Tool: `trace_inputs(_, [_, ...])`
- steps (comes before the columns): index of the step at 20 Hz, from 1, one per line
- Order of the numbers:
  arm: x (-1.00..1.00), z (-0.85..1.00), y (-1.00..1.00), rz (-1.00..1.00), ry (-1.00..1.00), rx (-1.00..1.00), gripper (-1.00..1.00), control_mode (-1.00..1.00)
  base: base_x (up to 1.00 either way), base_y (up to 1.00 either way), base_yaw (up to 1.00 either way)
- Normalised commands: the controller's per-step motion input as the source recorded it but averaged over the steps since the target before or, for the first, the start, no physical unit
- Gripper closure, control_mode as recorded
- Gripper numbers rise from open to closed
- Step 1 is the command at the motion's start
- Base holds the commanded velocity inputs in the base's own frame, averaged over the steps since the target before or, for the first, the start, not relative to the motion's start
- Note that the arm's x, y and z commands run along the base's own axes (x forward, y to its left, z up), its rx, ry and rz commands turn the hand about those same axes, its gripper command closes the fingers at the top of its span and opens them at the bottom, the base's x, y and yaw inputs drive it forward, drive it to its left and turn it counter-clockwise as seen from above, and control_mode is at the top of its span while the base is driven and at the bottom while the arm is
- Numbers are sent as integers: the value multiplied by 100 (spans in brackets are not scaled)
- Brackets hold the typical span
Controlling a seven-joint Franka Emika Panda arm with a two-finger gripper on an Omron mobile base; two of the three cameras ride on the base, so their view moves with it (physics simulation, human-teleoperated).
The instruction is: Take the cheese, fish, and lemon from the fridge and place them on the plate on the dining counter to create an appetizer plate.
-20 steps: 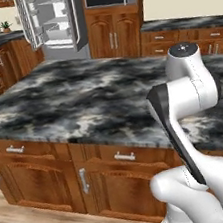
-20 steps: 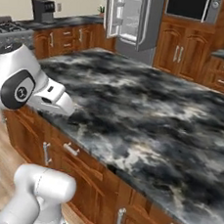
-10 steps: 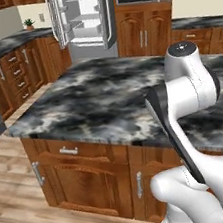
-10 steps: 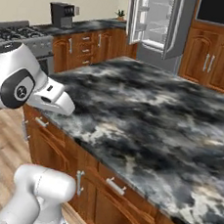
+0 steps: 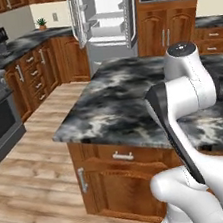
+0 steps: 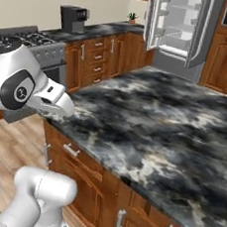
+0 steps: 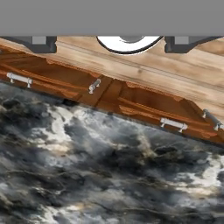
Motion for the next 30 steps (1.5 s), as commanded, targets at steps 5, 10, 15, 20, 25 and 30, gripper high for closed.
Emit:
trace_inputs(5, [0,0,0,0,0,0,-100,100,45,100,-10])
trace_inputs(10, [0,0,0,0,0,0,-100,100,38,100,-16])
trace_inputs(15, [0,0,0,0,0,0,-100,100,30,100,-25])
trace_inputs(20, [0,0,0,0,0,0,-100,100,34,100,-31])
trace_inputs(25, [0,0,0,0,0,0,-100,100,43,100,-36])
trace_inputs(30, [0,0,0,0,0,0,-100,100,86,97,-39])
